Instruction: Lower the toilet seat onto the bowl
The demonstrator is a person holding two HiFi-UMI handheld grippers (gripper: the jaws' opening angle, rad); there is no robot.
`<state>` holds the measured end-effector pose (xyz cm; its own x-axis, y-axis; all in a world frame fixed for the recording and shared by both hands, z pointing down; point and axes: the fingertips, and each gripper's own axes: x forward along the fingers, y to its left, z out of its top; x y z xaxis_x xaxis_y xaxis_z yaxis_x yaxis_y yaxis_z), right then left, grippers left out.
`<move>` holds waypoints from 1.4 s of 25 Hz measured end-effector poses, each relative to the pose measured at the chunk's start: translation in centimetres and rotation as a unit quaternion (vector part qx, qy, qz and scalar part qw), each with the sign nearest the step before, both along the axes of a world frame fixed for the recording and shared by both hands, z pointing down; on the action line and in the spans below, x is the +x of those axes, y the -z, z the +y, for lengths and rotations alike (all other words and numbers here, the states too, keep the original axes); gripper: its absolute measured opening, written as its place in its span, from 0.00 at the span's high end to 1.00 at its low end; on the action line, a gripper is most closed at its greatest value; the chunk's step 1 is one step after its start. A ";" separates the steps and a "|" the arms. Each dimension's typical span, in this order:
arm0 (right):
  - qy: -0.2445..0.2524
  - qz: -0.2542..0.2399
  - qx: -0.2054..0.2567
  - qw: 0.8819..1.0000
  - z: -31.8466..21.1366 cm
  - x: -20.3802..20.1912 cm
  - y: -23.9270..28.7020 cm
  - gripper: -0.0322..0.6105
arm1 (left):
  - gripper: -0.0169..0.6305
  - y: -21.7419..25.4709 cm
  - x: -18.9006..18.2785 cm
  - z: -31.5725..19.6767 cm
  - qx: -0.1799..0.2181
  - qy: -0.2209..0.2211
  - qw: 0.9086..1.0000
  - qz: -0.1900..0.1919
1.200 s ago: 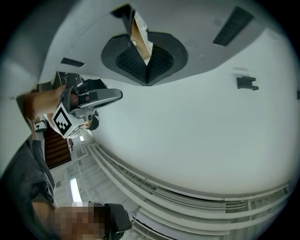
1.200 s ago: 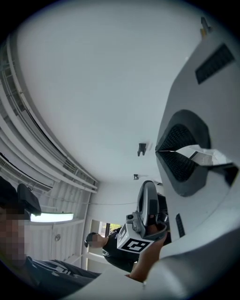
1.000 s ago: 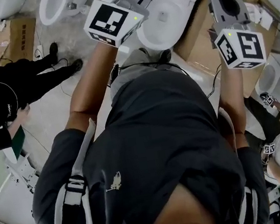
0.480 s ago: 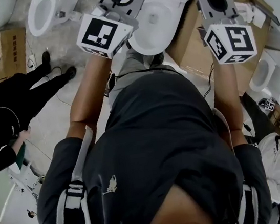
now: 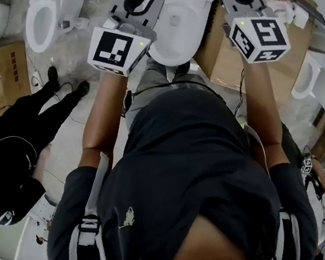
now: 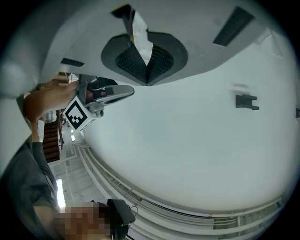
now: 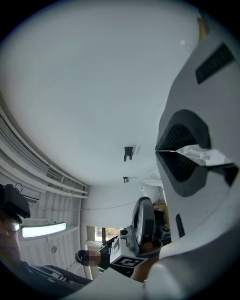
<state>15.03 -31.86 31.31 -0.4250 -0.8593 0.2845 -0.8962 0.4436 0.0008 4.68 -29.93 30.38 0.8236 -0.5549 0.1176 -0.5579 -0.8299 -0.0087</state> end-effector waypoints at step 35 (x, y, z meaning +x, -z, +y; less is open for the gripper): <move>0.014 0.233 -0.120 0.965 -16.3 2.5 -20.0 0.70 | 0.85 -7.1 -3.2 -4.7 -0.086 -0.038 0.996 -0.002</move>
<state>17.53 -48.18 51.26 -0.2246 -0.7351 0.6397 -0.8117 0.5044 0.2946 1.53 -34.66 37.50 0.8613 -0.4631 0.2091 -0.4945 -0.8586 0.1351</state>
